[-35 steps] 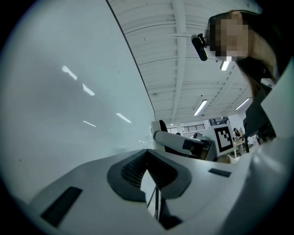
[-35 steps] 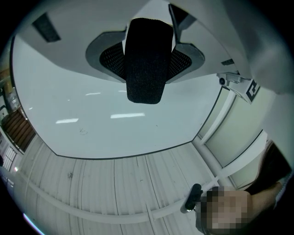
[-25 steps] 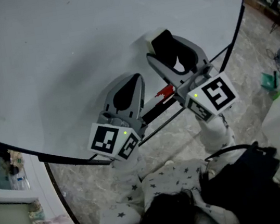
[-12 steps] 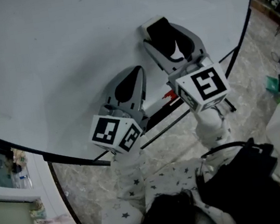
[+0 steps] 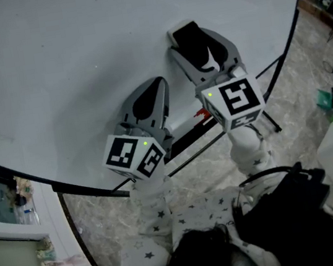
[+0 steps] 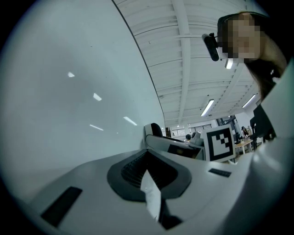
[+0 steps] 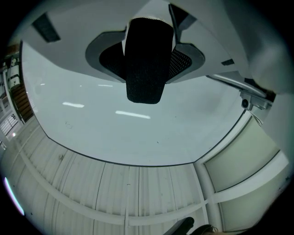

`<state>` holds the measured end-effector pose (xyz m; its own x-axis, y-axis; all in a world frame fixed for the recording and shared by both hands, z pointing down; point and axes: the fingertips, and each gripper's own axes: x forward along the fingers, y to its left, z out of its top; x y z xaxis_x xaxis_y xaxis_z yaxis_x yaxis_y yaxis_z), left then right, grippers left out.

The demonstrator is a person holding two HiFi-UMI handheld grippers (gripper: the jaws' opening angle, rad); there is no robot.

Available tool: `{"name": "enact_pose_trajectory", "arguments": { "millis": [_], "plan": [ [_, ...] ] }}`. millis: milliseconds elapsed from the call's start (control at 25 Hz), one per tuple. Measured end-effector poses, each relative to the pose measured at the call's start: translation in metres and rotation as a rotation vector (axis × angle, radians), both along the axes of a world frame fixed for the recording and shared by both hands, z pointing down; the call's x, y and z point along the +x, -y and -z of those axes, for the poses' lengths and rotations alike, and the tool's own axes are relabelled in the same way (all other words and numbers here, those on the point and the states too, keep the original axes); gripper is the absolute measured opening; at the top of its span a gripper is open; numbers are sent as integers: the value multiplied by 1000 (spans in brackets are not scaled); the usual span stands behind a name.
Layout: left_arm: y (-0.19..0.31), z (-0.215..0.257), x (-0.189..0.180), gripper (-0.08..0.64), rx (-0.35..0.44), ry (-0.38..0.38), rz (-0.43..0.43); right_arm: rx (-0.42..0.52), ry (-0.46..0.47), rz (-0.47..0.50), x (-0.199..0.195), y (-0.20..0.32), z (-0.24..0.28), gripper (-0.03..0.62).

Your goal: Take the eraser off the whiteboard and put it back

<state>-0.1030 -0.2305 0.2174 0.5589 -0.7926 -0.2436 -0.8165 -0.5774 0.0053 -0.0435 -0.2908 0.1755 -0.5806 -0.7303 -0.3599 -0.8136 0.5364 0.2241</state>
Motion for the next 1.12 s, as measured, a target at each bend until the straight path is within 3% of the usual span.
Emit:
{"name": "enact_pose_trajectory", "arguments": {
  "millis": [720, 920, 1000, 1120],
  "plan": [
    [2, -4, -4, 2, -11, -11, 8, 25, -34, -9, -10, 6, -5, 264],
    [0, -5, -1, 2, -15, -9, 7, 17, 20, 43, -8, 1, -3, 265],
    [-1, -5, -1, 2, -15, -13, 7, 6, 21, 73, -7, -4, -4, 316],
    [-5, -8, 1, 2, -19, -21, 1, -33, -5, 88, -2, -15, -11, 316]
  ]
}}
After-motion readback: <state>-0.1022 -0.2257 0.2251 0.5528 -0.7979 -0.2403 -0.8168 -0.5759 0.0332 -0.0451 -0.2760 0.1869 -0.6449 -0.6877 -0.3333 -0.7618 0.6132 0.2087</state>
